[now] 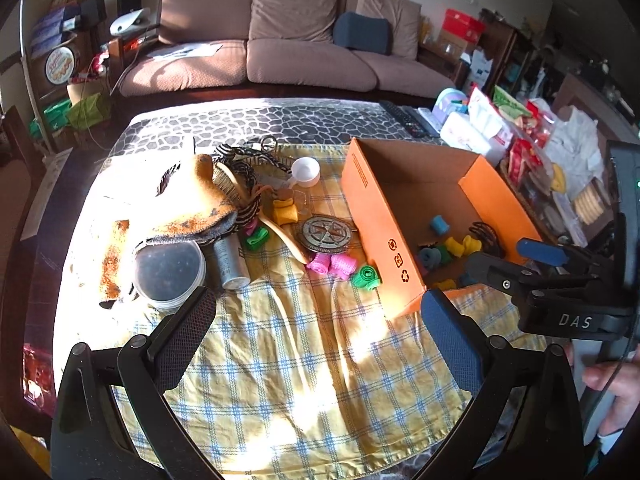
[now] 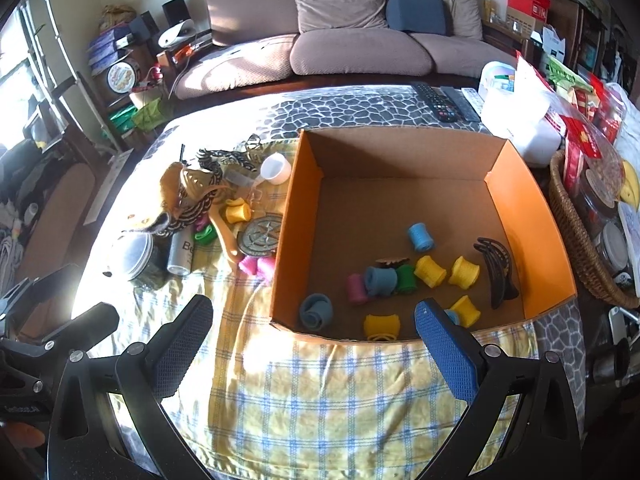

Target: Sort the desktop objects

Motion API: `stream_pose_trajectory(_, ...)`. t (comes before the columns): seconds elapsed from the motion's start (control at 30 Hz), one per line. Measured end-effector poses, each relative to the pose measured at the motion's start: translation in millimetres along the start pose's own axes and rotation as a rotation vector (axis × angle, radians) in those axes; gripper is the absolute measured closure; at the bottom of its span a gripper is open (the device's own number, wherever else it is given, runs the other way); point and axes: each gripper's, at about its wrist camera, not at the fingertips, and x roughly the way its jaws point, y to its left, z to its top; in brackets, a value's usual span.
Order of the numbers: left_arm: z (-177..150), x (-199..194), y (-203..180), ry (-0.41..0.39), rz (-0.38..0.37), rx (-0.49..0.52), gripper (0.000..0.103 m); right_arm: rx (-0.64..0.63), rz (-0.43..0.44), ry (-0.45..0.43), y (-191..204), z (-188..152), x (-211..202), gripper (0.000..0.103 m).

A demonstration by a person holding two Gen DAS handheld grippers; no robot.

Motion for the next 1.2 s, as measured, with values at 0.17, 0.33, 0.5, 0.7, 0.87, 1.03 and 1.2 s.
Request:
stream_pose_trajectory(0.17,-6.4,-10.2,27.3,-0.009,0.031,-0.015,0.0,-0.022,0.015,0.009,28.0,-0.6,6.7,0.001)
stream_pose_trajectory(0.33,-10.8,-16.5,60.4,-0.012,0.051,-0.065,0.0,-0.038,0.035,0.016,54.3,1.2,16.2,0.0)
stream_pose_trajectory(0.5,-13.8,-20.8,92.6,-0.021,0.066,-0.106,0.0,-0.065,0.049,0.015,79.0,2.5,25.6,0.0)
stream_pose_trajectory(0.7,-19.7,-20.3,121.9,-0.017,0.104,-0.118,0.0,-0.082,0.068,0.021,102.2,3.7,39.3,0.0)
stream_pose_trajectory(0.87,-25.9,-11.8,141.6,0.01,0.108,-0.135,0.0,-0.098,0.084,0.038,116.5,4.4,53.9,0.0)
stream_pose_trajectory(1.03,-32.4,-2.5,161.1,0.022,0.104,-0.161,0.0,-0.109,0.109,0.068,126.1,3.3,72.4,0.0)
stream_pose_trajectory(1.2,-39.3,12.0,170.7,0.04,0.104,-0.148,0.0,-0.105,0.148,0.087,133.7,2.4,89.8,0.0)
